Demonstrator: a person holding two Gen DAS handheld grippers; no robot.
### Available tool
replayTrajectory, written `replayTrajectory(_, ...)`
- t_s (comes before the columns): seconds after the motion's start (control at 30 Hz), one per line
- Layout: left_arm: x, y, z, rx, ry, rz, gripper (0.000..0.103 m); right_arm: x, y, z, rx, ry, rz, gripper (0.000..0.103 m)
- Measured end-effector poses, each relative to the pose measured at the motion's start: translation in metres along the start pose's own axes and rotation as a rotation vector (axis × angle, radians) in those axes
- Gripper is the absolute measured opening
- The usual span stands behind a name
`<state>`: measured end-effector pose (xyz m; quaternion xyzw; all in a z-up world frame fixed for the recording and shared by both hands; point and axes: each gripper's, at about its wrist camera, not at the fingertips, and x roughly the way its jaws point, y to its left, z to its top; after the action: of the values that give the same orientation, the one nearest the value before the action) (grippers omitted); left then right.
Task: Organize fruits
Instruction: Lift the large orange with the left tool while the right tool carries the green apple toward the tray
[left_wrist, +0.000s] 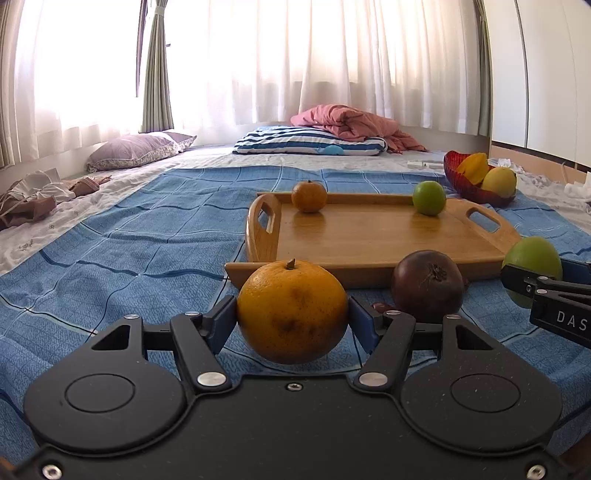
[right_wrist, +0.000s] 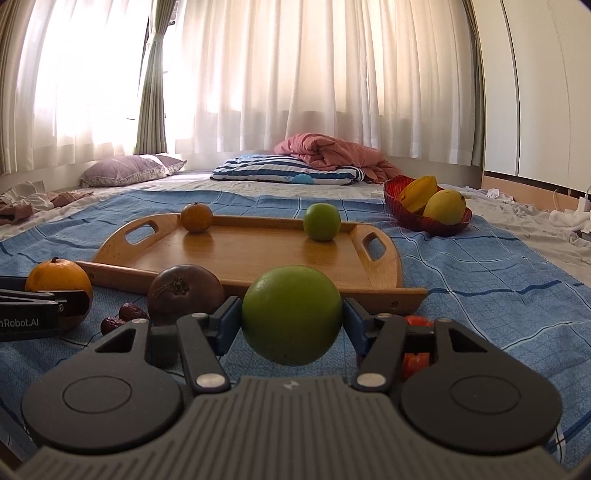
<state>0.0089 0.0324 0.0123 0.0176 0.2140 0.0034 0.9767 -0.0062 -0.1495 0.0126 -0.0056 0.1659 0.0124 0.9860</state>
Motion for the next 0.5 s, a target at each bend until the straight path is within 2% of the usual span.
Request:
replayTrajectory(0.23,0.004,0.002,0.022,-0.004,-0.034,-0.011,0.063,0.004,-0.007,0.016,0.041,-0.017,0.015,0.062)
replayTrajectory(0.5,0.018,0.006,0.056,-0.038,-0.030,-0.040,0.063,0.015,-0.025,0.045,0.132,-0.031,0.030,0.062)
